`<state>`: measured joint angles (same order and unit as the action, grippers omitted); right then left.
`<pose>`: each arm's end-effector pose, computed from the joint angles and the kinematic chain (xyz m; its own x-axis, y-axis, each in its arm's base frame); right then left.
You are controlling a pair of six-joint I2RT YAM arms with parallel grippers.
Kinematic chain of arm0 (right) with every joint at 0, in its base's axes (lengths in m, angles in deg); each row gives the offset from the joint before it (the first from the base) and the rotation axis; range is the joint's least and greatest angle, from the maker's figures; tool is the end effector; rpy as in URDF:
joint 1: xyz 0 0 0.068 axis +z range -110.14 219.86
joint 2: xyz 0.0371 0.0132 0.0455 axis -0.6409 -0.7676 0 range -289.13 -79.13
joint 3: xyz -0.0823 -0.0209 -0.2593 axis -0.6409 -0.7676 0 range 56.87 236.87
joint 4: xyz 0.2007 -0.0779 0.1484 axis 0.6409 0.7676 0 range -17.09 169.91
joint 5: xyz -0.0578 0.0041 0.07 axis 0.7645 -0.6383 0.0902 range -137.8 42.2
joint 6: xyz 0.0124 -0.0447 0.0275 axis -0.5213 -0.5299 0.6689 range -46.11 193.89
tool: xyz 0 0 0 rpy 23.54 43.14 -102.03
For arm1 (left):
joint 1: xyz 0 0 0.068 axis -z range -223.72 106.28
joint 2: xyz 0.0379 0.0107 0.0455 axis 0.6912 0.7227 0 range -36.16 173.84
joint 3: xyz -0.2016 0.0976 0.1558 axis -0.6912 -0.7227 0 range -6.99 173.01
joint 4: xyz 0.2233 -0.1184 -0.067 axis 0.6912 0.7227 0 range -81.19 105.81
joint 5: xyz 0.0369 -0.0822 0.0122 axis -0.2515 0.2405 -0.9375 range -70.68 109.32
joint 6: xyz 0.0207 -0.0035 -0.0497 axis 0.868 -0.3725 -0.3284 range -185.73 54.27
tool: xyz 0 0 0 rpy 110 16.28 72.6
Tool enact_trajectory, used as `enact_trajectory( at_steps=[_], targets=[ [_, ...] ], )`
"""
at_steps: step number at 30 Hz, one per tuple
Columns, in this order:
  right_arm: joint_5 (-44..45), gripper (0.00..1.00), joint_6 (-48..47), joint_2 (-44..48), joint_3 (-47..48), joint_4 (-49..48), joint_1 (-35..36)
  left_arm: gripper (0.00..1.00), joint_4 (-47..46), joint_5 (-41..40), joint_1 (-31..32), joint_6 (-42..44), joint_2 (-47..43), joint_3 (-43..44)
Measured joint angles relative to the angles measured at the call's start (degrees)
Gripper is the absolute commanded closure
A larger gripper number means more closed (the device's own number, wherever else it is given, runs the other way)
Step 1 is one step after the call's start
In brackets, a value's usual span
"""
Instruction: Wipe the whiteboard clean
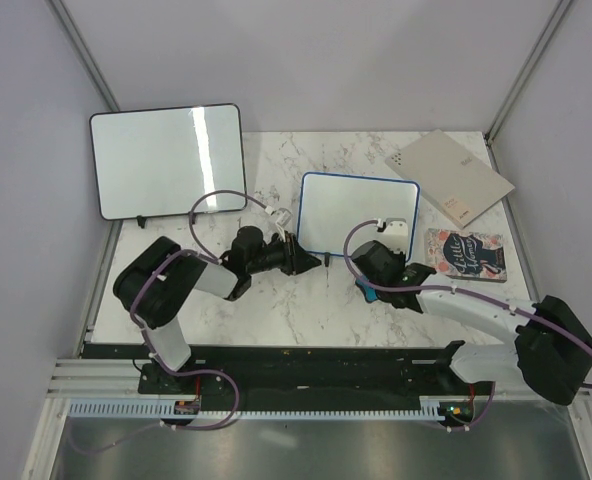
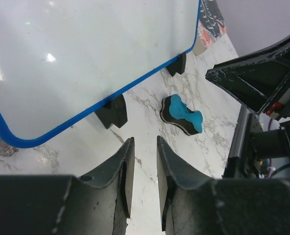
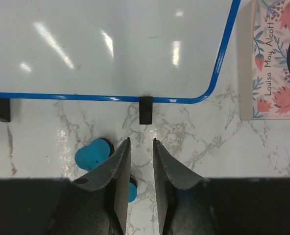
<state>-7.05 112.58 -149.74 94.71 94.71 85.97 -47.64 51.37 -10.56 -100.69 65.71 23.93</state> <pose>0.1757 0.1493 0.1982 -0.6181 0.0406 -0.7851 0.1319 0.9899 -0.0527 0.2508 -0.1864 0.1337 -0.6839 -0.1332 -0.7174 0.6124 0.4297 -0.6636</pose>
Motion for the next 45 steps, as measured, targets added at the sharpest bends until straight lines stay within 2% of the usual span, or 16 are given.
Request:
enact_trajectory(
  at_steps=[5,12,22,37,41,44,45],
  targets=[
    [0.74,0.73,1.05,-3.13,0.00,1.75,-2.29,0.70,6.82,-4.61,2.91,3.41,-2.86,2.27],
    [0.59,0.73,0.92,-8.39,0.00,0.66,-4.00,0.70,10.80,-5.81,3.30,4.92,-4.22,2.60],
    [-0.42,0.78,-0.52,-11.17,-0.13,-4.70,-5.42,0.70,14.36,-6.03,3.30,6.84,-5.53,2.67],
    [1.36,0.80,-3.54,-17.22,4.26,-4.66,-6.49,0.70,16.74,-6.08,3.30,8.55,-6.62,2.91],
    [0.15,0.79,-4.57,-16.63,4.28,-5.07,-6.60,0.68,17.81,-6.05,3.30,8.90,-6.91,2.91],
    [-2.62,0.74,-5.18,-13.05,2.86,-6.60,-6.58,0.67,20.90,-6.21,3.30,9.40,-9.40,2.89],
    [-3.91,0.66,-5.60,-10.38,1.97,-6.86,-6.58,0.67,22.03,-6.40,3.30,9.75,-10.73,2.91]
  ],
)
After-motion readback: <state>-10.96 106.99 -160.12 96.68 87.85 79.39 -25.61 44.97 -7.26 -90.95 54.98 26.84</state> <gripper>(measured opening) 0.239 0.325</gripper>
